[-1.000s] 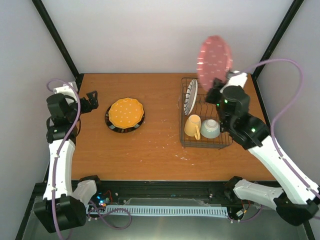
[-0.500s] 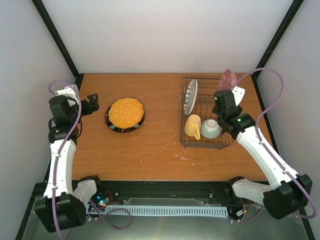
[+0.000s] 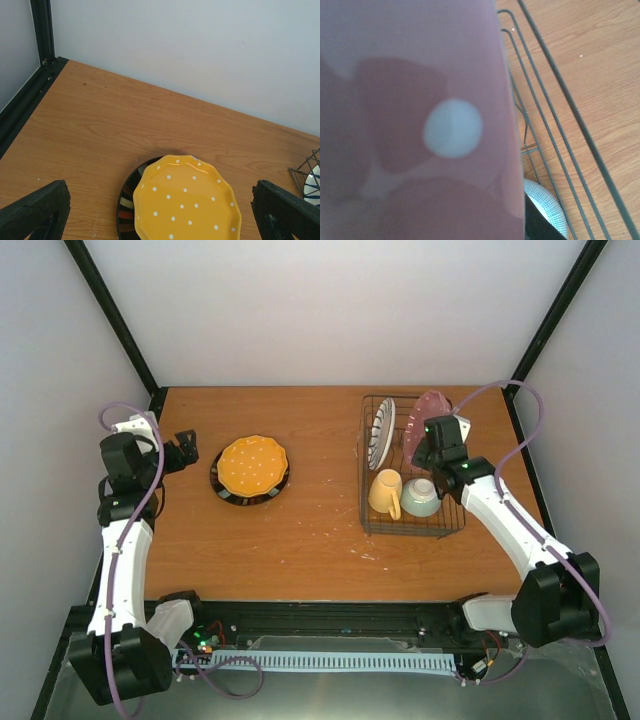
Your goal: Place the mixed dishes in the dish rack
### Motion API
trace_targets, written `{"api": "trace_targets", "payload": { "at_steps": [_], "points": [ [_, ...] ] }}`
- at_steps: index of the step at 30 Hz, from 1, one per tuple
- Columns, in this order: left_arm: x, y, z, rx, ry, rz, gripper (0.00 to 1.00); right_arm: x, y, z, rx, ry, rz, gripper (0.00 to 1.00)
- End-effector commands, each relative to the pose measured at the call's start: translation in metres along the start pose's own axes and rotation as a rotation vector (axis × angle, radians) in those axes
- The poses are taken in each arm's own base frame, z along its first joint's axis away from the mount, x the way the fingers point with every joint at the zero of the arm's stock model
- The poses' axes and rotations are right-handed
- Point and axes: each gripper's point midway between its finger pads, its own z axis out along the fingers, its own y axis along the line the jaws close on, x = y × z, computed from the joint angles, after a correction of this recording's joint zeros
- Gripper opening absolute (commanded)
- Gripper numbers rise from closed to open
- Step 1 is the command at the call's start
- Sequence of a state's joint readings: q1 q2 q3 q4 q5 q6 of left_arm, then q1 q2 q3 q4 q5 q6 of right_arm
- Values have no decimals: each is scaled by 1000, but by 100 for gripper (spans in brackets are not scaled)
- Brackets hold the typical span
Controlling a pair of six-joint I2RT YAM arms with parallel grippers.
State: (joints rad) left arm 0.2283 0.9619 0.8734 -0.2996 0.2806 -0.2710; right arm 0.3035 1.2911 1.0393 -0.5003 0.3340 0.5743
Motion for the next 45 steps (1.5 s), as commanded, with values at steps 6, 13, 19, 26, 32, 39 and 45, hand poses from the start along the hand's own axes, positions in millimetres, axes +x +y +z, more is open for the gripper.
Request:
{"api": "trace_targets", "payload": {
  "at_steps": [6, 13, 19, 26, 32, 39, 45],
  "points": [
    [-3, -2, 1, 7, -17, 7, 100, -27, 17, 8, -50, -101, 45, 3],
    [-6, -2, 3, 13, -22, 8, 100, -16, 18, 21, -35, -80, 28, 3],
    [-7, 0, 2, -1, -27, 22, 100, -14, 35, 28, -10, -82, -53, 3],
    [-8, 2, 1, -18, -31, 40, 100, -5, 59, 25, 86, -106, -206, 3],
    [-7, 4, 0, -33, -28, 59, 100, 4, 53, 29, 161, -88, -245, 3],
    [-6, 5, -3, -38, -32, 65, 100, 21, 49, 43, 193, -38, -285, 3],
    [-6, 6, -5, -48, -32, 73, 100, 26, 52, 59, 217, -25, -321, 3]
  ]
}}
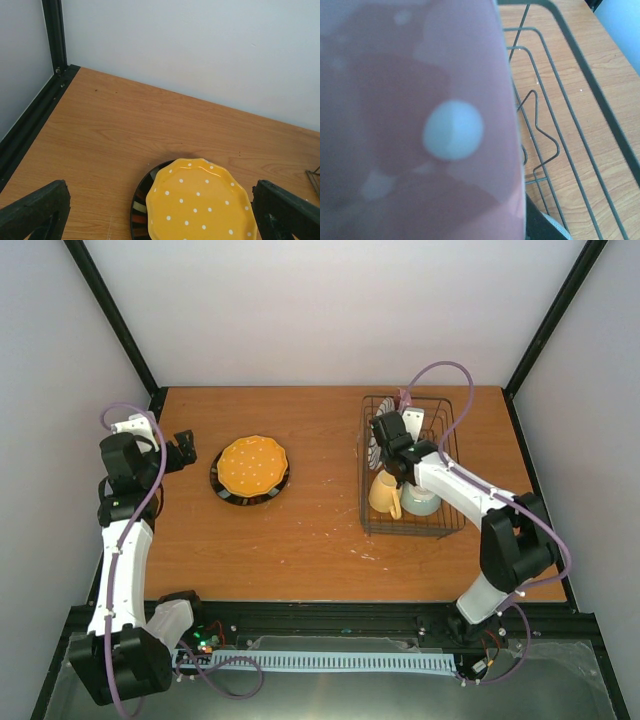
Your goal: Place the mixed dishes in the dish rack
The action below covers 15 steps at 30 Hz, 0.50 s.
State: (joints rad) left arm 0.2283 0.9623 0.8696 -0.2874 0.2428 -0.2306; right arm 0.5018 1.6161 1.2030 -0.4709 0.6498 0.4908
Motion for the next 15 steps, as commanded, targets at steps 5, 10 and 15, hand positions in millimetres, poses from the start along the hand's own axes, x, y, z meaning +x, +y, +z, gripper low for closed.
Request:
{"api": "trace_targets", "payload": {
  "at_steps": [5, 10, 15],
  "points": [
    [-4, 2, -6, -26, -14, 39, 100, 22, 6, 27, 22, 80, -25, 3],
    [-3, 2, -4, -23, -10, 34, 100, 40, 9, 37, 6, 145, -40, 3],
    [-3, 0, -4, -8, -9, 19, 100, 49, 6, 40, 13, 180, -35, 10]
  ]
}}
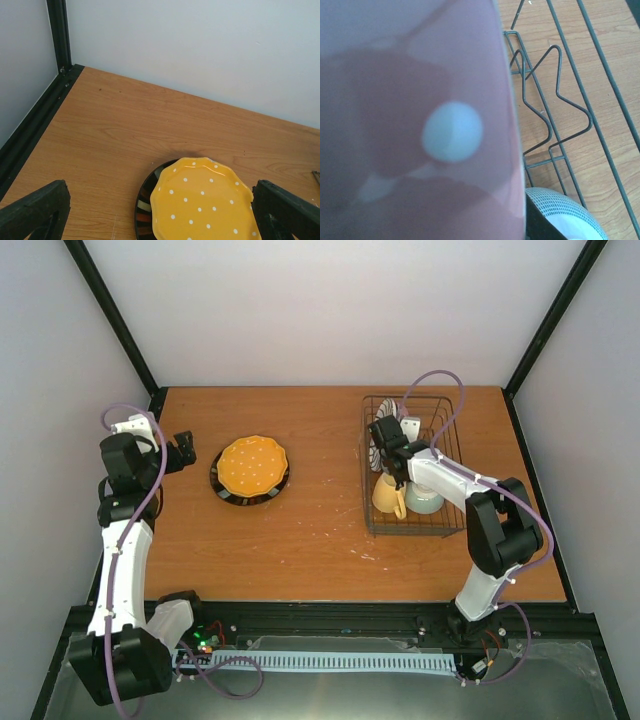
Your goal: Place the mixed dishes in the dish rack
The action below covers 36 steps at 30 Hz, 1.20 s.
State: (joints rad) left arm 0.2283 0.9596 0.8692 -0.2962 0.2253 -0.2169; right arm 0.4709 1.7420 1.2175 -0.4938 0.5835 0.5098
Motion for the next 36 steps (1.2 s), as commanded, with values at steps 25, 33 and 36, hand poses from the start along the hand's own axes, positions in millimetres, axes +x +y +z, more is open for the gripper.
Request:
{"api": "trace_targets", "payload": {
  "at_steps": [25, 33, 36],
  "points": [
    [49, -13, 35, 131, 191, -190, 100, -77, -38, -108, -141, -212, 165, 67],
    [87, -7, 61, 127, 381, -254, 77, -115, -76, -182, -203, -377, 257, 66],
    [100, -5, 70, 125, 446, -270, 57, -121, -88, -204, -227, -420, 276, 66]
  ]
}}
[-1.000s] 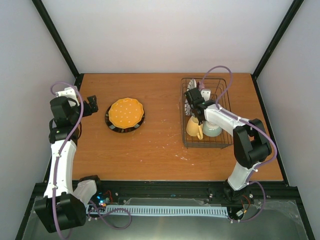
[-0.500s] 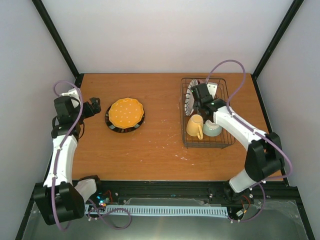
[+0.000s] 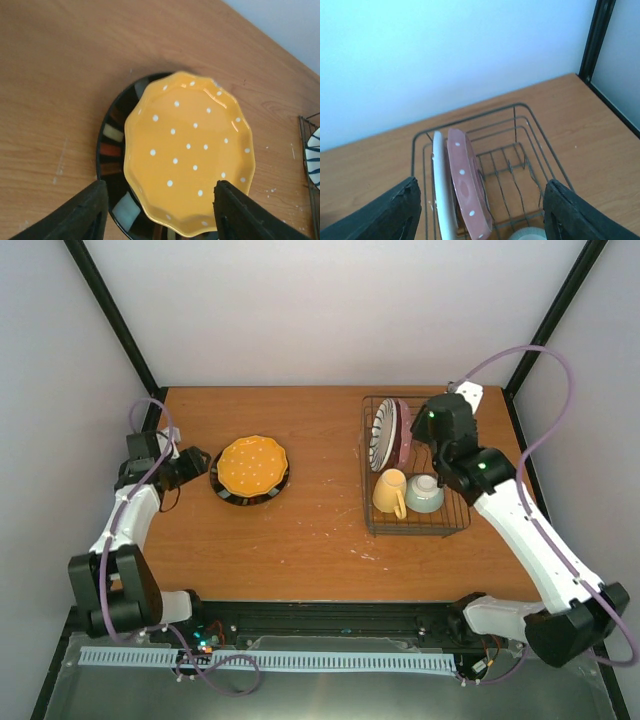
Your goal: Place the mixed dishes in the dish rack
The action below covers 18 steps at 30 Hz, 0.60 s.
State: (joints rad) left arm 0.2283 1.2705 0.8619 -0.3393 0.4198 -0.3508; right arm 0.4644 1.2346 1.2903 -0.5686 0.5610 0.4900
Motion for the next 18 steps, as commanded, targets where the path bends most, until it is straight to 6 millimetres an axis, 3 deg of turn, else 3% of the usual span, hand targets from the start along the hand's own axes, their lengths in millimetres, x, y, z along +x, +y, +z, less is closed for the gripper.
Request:
{"api": "trace_targets", "payload": {
  "at_steps": [1, 7, 18],
  "points": [
    [6, -1, 13, 19, 88, -31, 55, -27, -10, -30, -18, -64, 16, 66],
    [23, 9, 36, 33, 174, -69, 49, -29, -14, -40, -30, -65, 13, 66],
    [45, 25, 68, 43, 262, -107, 47, -28, -10, -42, -61, -56, 13, 66]
  ]
}}
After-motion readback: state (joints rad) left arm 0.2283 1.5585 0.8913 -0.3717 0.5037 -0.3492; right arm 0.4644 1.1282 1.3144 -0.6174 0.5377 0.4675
